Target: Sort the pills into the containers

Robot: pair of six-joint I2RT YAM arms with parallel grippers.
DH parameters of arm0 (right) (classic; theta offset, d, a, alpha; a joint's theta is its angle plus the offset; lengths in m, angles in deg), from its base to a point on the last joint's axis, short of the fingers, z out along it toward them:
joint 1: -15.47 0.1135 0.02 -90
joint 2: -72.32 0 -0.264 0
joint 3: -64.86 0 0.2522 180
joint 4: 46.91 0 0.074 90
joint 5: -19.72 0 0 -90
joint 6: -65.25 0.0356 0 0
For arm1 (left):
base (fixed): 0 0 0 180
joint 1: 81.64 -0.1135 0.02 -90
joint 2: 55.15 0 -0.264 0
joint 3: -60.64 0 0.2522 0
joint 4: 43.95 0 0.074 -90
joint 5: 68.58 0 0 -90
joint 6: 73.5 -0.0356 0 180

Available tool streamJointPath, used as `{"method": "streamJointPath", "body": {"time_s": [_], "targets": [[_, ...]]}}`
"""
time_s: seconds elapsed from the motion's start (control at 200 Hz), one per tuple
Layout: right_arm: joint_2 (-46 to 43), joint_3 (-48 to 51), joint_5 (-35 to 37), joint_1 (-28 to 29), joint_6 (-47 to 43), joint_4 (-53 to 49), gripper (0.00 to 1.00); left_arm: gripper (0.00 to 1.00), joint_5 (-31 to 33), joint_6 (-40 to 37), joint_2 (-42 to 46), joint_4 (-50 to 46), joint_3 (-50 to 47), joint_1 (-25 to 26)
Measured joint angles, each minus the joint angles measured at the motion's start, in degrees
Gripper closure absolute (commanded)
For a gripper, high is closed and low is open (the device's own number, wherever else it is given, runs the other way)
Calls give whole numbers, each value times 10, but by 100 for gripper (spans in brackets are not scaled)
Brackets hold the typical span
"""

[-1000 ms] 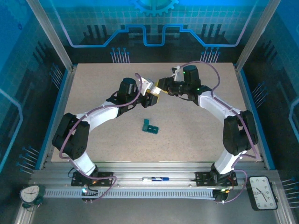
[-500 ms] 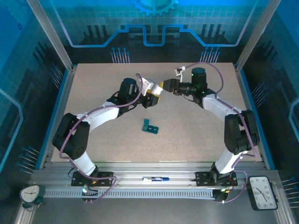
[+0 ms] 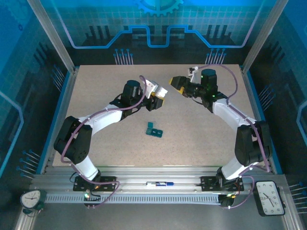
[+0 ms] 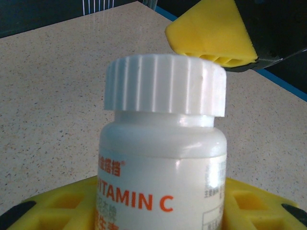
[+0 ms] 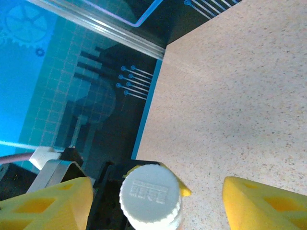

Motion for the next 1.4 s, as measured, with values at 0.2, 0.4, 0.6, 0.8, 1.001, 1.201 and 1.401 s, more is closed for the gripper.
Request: {"method": "streamJointPath", "body": {"time_s": [0.2, 0.4, 0.6, 0.8, 1.001, 1.201, 1.401], "targets": [[0, -1, 32, 21, 2, -28, 27, 100, 0, 0, 0, 0, 0, 0], [2, -6, 43, 38, 2, -37, 28, 100, 0, 0, 0, 0, 0, 0], [10, -22, 45, 49, 2, -45, 29, 100, 0, 0, 0, 0, 0, 1], [21, -35, 45, 63, 1, -50, 32, 100, 0, 0, 0, 0, 0, 1], [34, -40, 46, 71, -4, -56, 52, 100, 0, 0, 0, 0, 0, 1], [37, -41, 38, 69, -21, -54, 61, 100, 1, 0, 0, 0, 0, 1], [37, -25, -32, 50, -69, 27, 54, 100, -2, 3, 12, 24, 0, 1]]}}
